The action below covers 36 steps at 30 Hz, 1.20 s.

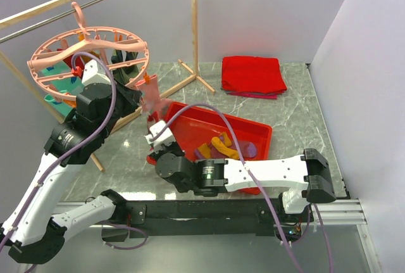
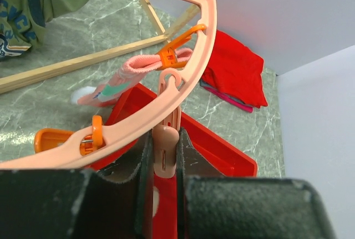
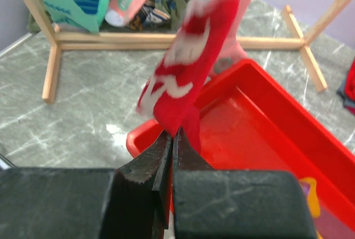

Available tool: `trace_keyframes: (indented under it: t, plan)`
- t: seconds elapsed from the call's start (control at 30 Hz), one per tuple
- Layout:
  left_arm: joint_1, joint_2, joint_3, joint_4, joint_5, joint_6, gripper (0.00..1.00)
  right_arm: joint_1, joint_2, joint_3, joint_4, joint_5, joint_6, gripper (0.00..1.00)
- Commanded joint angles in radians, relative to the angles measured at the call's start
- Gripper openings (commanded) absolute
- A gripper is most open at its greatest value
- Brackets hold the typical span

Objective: Remove the socks clipped to the hanger

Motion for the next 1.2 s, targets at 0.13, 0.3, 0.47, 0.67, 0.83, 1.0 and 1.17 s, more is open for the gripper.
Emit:
trace_keyframes:
  t: [0.13, 0.3, 0.47, 0.67, 0.83, 1.0, 1.17]
  plan:
    - [0.000, -0.024, 0.004, 0.051, 0.009, 0.038, 0.15, -0.068, -0.217, -0.182, -0.087, 0.022, 0.246, 0.00]
    - [0.000, -0.038, -0.022, 0.096, 0.065, 0.055, 0.39, -0.145, -0.361, -0.339, -0.204, -0.027, 0.381, 0.00]
    - [0.000, -0.047, -0.018, 0.119, 0.143, 0.080, 0.59, -0.268, -0.505, -0.518, -0.253, -0.110, 0.459, 0.00]
    - [0.000, -0.050, 0.031, 0.131, 0.306, 0.104, 0.75, -0.365, -0.614, -0.587, -0.281, -0.167, 0.429, 0.00]
    - [0.000, -0.076, 0.071, 0.114, 0.429, 0.091, 0.81, -0.417, -0.603, -0.584, -0.298, -0.217, 0.418, 0.04]
    - [0.001, -0.125, 0.117, 0.062, 0.510, 0.097, 0.84, -0.449, -0.564, -0.563, -0.305, -0.251, 0.429, 0.04]
    - [0.001, -0.223, 0.156, -0.004, 0.468, 0.098, 0.86, -0.466, -0.528, -0.514, -0.316, -0.265, 0.406, 0.04]
